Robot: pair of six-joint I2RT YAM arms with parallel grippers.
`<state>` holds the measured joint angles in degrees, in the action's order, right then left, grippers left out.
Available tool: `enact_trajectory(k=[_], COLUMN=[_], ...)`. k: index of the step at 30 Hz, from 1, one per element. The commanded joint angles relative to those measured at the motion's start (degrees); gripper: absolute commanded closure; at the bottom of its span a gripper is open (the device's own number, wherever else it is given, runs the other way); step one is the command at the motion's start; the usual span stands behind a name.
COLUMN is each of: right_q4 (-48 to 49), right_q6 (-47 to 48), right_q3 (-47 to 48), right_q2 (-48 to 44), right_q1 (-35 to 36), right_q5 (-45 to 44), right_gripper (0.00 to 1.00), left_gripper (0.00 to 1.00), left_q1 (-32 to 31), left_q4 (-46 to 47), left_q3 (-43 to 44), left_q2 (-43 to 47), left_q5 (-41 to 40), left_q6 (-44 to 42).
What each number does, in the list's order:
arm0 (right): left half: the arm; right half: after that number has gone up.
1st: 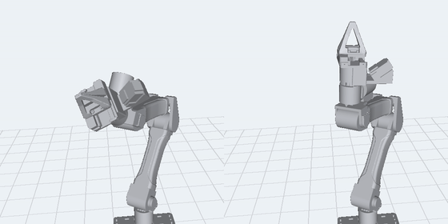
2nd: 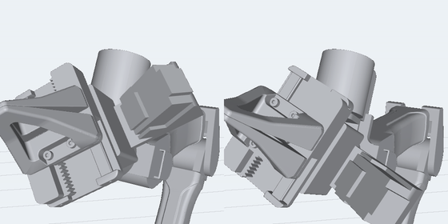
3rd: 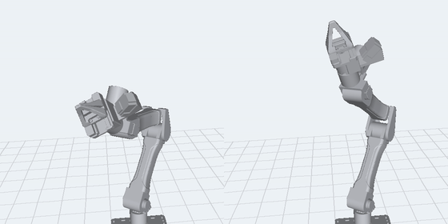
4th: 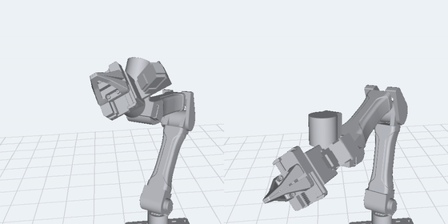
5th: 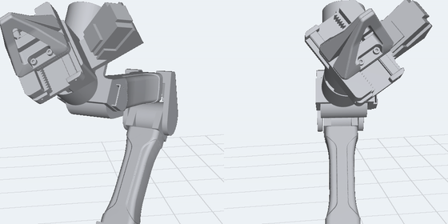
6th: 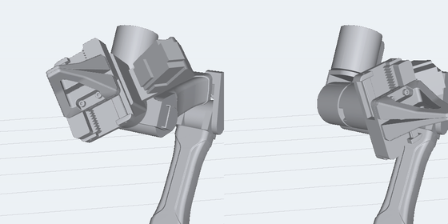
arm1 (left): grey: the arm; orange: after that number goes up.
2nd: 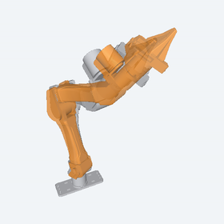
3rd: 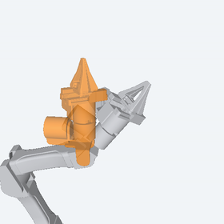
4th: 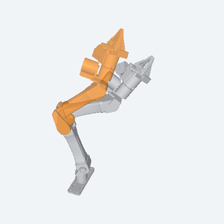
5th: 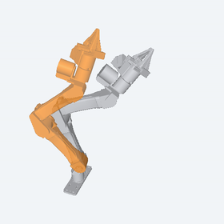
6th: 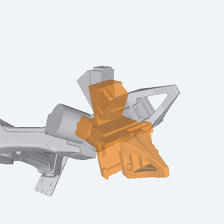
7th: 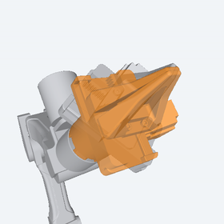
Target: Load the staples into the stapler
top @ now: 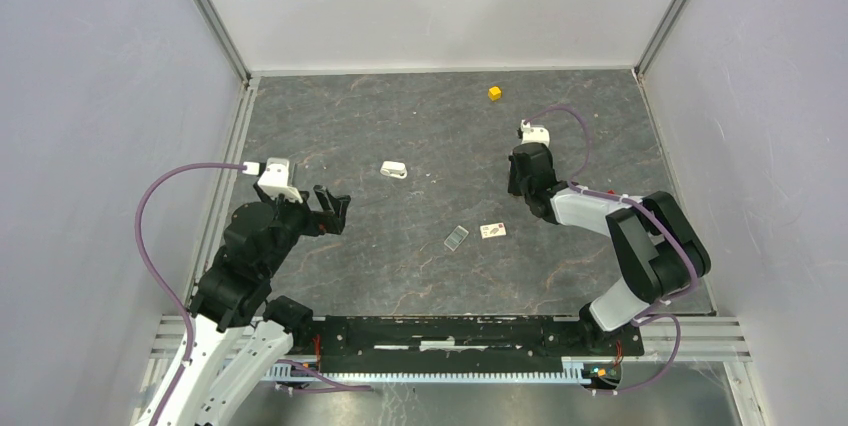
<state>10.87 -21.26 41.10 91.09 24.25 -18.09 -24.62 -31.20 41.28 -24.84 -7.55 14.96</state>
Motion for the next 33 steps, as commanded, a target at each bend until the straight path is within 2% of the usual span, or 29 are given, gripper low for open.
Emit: enact_trajectory(k=[1, 33], right_q4=[2.19, 2.67], right_q6=[-0.21, 0.65], right_q3=[-0.40, -0.85], right_q2=[0.48, 0.73], right_q1=[-0.28, -0.32], right_q5=[-0.97, -1.72], right_gripper=[0.79, 0.78], left_gripper=[0.00, 0.00], left_q1=[-0.21, -0.16], left_q4=[1.49, 1.50], left_q3=[0.32, 0.37], left_q2=[-0.36, -0.61], left_q5=[-0.33, -0.35], left_q6=[-2.30, -2.33])
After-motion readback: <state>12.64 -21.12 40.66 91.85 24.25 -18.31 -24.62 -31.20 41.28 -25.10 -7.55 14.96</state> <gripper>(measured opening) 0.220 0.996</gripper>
